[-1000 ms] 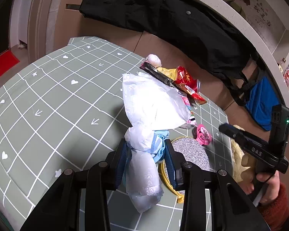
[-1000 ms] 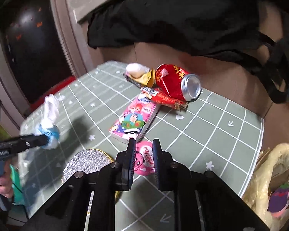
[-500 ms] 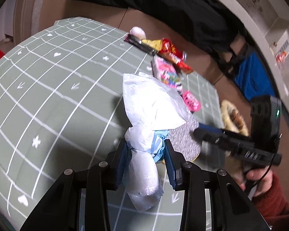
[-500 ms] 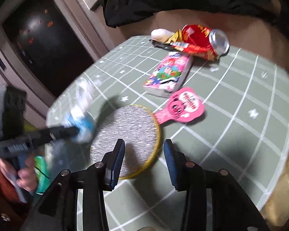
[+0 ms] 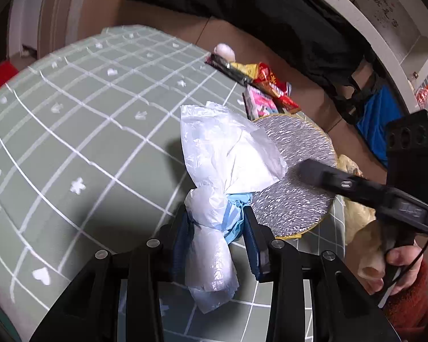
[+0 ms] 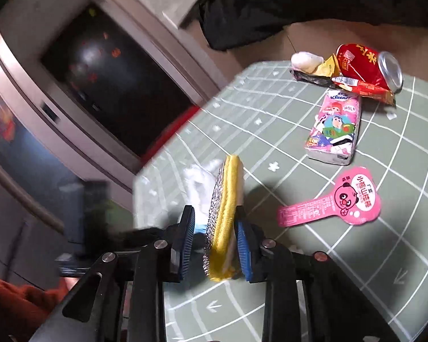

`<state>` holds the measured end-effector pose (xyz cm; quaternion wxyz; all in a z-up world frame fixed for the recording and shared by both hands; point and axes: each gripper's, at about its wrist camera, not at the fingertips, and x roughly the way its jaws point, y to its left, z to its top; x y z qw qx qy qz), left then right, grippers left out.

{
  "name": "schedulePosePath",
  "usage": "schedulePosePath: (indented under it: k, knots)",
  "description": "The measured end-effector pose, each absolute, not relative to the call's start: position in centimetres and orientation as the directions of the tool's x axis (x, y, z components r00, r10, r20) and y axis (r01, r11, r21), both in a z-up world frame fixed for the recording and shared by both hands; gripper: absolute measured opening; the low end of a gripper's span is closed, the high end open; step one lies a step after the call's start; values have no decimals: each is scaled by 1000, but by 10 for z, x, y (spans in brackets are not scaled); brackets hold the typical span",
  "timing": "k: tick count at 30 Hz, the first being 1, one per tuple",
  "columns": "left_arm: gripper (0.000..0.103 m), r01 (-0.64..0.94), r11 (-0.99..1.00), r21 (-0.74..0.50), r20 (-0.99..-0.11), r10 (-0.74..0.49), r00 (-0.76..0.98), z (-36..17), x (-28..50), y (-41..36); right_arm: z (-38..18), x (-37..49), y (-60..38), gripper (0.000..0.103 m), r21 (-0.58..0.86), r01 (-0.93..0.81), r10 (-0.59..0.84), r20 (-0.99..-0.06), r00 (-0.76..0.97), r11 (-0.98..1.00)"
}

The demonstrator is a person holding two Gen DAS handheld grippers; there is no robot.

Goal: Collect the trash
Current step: 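Carry the bag bundle and glittery sponge over the bin and open both tools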

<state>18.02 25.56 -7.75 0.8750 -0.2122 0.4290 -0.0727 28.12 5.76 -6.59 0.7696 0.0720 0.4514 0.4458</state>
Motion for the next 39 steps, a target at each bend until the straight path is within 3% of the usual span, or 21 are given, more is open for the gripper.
schedulePosePath:
  k: [1,7,14,19,39]
  knots:
    - [38,-51,907,-419,-716,-295,632,-73,179,254,-66,282,59,16,499,-620,742,-637,211,605]
    - [38,-32,957,-290,-662,-176,729,-30,177,239,-37,275,37,15,415,-644,723,-608,330,643]
    - [38,-10,990,-141,-486,-60,872,47,185,198,33,256,7,15,213,-687,675,-522,521,695]
    - [38,28,995,-100,-420,-68,905,78,196,162,66,255,-19,15,109,-674,634,-471,613,731]
    - [38,140,985,-100,-296,-164,941,118,215,21,115,240,-176,15,43,-485,465,-366,806,874]
